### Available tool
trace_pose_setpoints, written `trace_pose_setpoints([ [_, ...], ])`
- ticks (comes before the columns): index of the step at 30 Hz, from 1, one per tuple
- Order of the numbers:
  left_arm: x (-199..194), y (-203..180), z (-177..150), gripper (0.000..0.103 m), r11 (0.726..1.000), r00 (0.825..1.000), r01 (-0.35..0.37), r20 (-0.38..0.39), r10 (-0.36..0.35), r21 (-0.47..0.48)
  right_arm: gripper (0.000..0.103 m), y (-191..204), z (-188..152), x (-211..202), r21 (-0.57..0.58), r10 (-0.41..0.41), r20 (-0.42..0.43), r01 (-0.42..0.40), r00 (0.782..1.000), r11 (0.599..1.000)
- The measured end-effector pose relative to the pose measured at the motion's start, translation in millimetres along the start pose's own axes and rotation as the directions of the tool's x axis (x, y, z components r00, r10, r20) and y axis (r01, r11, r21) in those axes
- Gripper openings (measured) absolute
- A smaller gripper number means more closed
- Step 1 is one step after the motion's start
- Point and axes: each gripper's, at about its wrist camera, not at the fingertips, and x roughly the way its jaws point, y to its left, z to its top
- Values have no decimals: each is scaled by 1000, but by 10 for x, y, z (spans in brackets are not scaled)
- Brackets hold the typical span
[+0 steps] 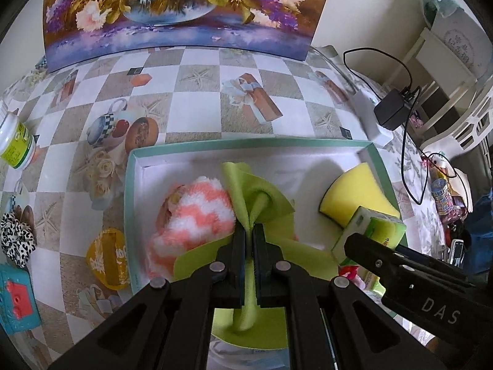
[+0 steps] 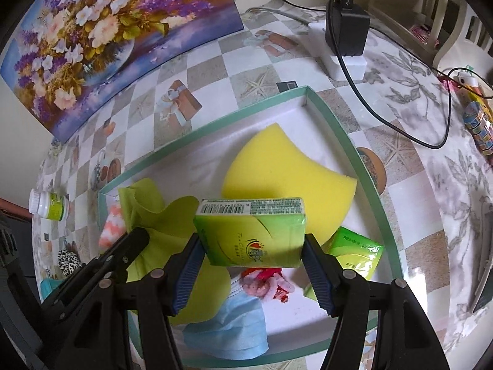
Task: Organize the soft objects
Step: 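Carry the lime green cloth and green tissue box over the white tray and release both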
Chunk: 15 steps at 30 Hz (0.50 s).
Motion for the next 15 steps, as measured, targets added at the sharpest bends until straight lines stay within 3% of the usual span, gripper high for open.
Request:
trace_pose_setpoints([
  [13,-245,-55,58,8,1000,1000,-4,-10,4,16,69,11,29,-249,-1,-7,40,7,999,1000],
  [15,-321,-64,75,18,1000,1000,-3,1,3,21,69,11,33,-328,1,-1,58,1,998,1000],
])
